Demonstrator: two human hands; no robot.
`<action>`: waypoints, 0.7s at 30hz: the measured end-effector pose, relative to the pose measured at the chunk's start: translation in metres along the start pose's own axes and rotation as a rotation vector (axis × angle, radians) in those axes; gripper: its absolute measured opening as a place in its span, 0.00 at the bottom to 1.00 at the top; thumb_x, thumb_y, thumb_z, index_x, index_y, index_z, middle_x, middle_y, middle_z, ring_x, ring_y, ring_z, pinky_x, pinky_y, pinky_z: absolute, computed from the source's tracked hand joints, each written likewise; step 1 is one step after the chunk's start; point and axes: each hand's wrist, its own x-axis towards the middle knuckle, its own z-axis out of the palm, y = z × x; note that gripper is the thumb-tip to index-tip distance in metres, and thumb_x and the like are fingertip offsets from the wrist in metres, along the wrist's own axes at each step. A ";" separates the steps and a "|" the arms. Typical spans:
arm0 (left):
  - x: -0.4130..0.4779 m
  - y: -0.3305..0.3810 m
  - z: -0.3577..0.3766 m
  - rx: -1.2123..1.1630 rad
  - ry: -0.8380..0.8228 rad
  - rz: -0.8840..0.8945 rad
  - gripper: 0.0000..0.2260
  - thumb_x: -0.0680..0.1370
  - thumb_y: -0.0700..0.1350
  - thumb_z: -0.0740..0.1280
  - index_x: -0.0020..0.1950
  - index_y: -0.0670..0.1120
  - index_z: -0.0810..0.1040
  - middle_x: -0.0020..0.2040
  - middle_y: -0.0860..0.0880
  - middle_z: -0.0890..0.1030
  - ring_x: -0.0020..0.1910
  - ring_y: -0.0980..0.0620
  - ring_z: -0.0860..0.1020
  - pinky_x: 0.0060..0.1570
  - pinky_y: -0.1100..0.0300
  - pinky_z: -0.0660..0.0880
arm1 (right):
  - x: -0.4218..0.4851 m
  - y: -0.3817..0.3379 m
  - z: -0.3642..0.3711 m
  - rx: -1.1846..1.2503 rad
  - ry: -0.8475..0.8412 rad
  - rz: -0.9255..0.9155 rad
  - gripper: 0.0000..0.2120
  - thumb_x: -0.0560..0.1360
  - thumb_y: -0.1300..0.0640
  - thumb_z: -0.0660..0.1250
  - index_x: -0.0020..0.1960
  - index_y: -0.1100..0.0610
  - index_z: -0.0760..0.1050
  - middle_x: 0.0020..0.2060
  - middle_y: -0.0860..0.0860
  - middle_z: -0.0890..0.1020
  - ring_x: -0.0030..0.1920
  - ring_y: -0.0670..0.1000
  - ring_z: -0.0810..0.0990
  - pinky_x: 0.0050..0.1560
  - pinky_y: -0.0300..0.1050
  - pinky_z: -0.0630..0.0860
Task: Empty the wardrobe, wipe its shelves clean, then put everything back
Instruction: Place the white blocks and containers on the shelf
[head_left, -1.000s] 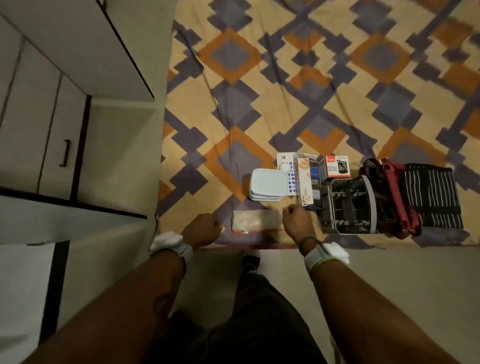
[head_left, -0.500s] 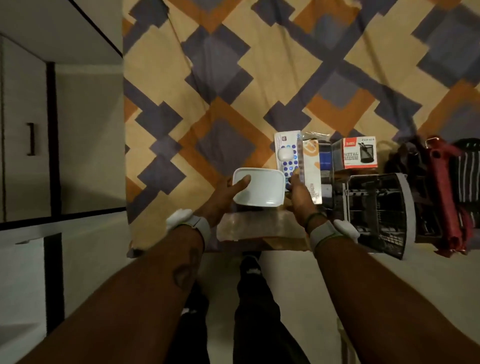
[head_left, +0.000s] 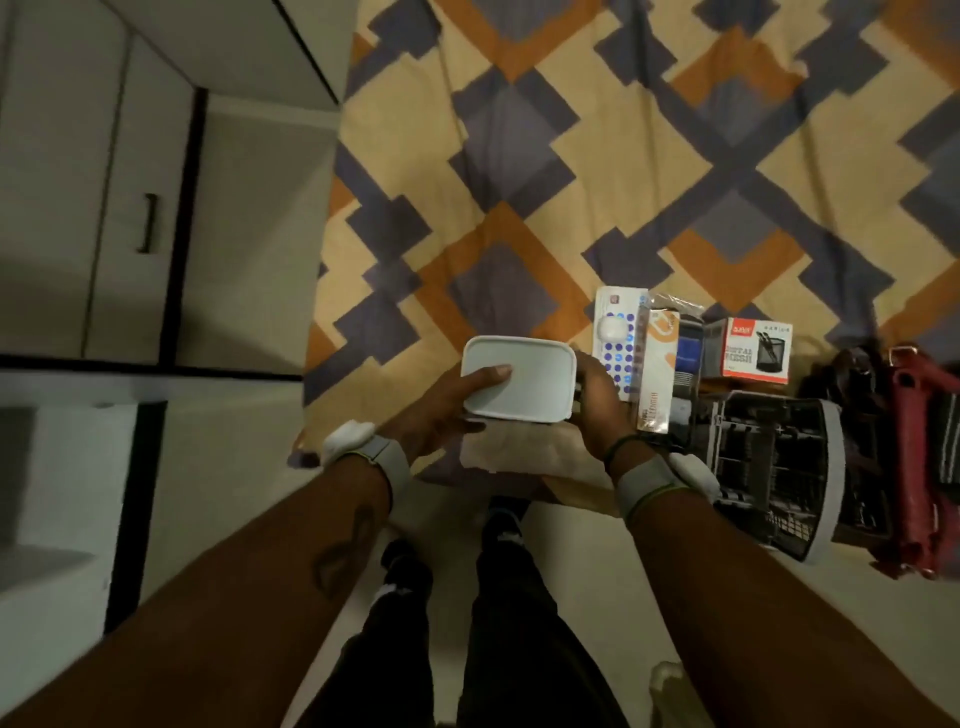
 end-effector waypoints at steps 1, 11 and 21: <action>-0.023 -0.001 -0.013 -0.036 0.026 0.013 0.20 0.75 0.60 0.72 0.64 0.57 0.76 0.58 0.50 0.83 0.61 0.44 0.79 0.65 0.42 0.75 | -0.018 -0.006 0.013 -0.046 -0.029 -0.015 0.15 0.81 0.47 0.59 0.50 0.53 0.81 0.43 0.51 0.85 0.42 0.53 0.83 0.43 0.48 0.80; -0.213 -0.038 -0.146 -0.396 0.278 0.113 0.31 0.69 0.60 0.77 0.68 0.49 0.77 0.56 0.47 0.84 0.57 0.45 0.80 0.59 0.45 0.78 | -0.130 0.010 0.175 -0.467 -0.435 -0.121 0.29 0.71 0.36 0.65 0.64 0.53 0.75 0.61 0.56 0.79 0.59 0.60 0.80 0.49 0.57 0.81; -0.404 -0.135 -0.268 -0.738 0.577 0.297 0.30 0.69 0.56 0.78 0.66 0.46 0.78 0.48 0.43 0.84 0.53 0.41 0.81 0.59 0.41 0.78 | -0.264 0.078 0.375 -0.797 -0.705 -0.202 0.18 0.81 0.41 0.62 0.62 0.51 0.78 0.59 0.55 0.81 0.57 0.60 0.81 0.50 0.57 0.82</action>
